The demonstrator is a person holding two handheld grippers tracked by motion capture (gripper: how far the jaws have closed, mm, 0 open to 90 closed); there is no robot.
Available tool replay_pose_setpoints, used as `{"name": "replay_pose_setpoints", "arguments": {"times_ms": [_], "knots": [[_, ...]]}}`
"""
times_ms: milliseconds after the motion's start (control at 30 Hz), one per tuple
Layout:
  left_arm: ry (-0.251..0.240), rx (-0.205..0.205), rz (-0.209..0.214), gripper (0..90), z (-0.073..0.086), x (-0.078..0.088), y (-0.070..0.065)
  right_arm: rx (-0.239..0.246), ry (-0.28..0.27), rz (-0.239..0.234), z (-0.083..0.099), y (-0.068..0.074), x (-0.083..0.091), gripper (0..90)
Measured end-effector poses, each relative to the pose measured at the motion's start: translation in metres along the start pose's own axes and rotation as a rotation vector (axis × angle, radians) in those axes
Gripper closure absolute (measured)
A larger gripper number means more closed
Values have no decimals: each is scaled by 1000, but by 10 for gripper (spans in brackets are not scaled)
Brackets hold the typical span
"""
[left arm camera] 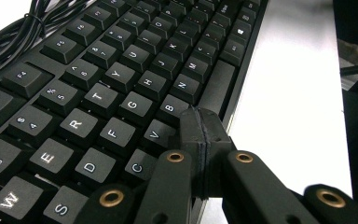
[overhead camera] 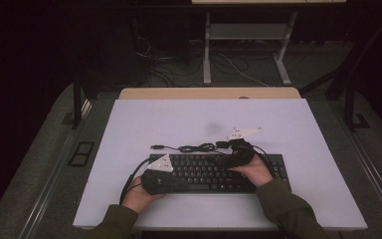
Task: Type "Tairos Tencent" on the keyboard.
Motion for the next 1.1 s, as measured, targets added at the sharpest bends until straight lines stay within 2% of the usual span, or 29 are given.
{"name": "replay_pose_setpoints", "arguments": {"times_ms": [67, 400, 500, 1100], "knots": [[-2, -8, -11, 892, -1, 2, 1, -1, -2, 0, 0, 0, 0, 247], [-28, 1, -15, 891, -4, 7, 1, 0, -3, 2, -1, -1, 1, 247], [-41, 8, -20, 863, -5, 8, 3, 0, -4, 0, -1, 0, 1, 247], [-133, 77, -73, 534, -14, 13, 12, -1, -5, -15, -1, 2, 1, 249]]}}
Point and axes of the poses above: each handheld gripper's, and its own axes: x roughly backward along the jaws, z roughly out of its underside, y roughly to its left, the point moved 7 cm from there along -x, roughly forward along the jaws, and after that the axes turned 14 degrees about x, right-handed, at the moved point
